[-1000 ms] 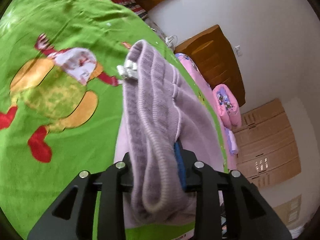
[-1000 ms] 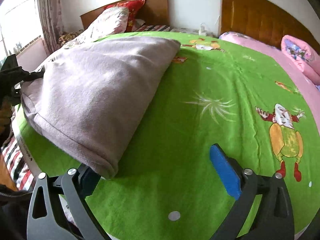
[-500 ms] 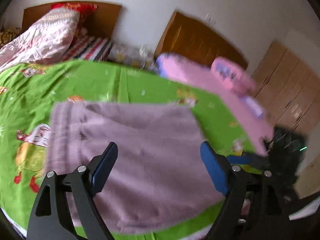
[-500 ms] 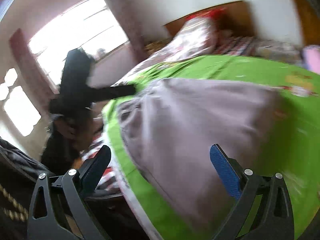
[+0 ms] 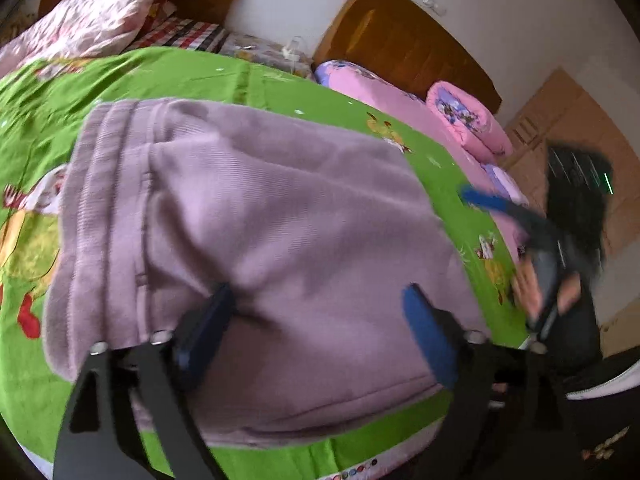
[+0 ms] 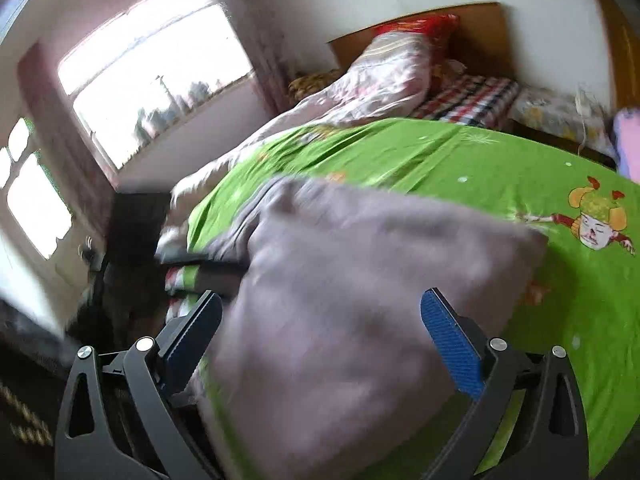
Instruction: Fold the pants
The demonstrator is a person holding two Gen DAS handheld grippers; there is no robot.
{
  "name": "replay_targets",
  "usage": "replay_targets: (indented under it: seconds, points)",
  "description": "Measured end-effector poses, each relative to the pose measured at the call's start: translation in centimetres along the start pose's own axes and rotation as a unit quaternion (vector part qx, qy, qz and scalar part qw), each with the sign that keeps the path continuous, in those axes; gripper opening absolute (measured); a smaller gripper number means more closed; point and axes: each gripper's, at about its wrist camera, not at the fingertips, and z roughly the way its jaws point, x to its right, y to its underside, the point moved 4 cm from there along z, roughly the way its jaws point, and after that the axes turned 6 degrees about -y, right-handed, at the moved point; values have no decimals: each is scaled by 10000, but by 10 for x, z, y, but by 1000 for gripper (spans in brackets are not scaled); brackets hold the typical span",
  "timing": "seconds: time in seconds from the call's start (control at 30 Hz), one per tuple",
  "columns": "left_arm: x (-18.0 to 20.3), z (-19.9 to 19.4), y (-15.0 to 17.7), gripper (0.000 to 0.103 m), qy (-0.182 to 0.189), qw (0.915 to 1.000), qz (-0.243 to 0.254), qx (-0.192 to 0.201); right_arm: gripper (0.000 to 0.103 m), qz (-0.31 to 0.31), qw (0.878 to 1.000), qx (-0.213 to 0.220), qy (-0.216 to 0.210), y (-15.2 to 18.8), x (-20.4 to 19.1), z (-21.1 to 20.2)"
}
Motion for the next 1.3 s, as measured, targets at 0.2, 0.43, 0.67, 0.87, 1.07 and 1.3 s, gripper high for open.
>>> replay_targets:
  seconds: [0.2, 0.43, 0.67, 0.87, 1.07, 1.3]
  points:
    - [6, 8, 2, 94, -196, 9995, 224, 93, 95, 784, 9926, -401, 835, -6, 92, 39]
    - [5, 8, 3, 95, -135, 9993, 298, 175, 95, 1233, 9889, 526, 646, -19, 81, -16]
    - [15, 9, 10, 101, -149, 9977, 640, 191, 98, 1163, 9928, -153, 224, 12, 66, 14]
    - [14, 8, 11, 101, -226, 9975, 631, 237, 97, 1819, 9806, 568, 462, -13, 87, 3]
    - [14, 11, 10, 101, -308, 9966, 680, 335, 98, 837, 9945, 319, 535, -30, 45, 22]
    - [13, 6, 9, 101, -294, 9971, 607, 349, 96, 1822, 9773, 889, 609, -28, 122, 19]
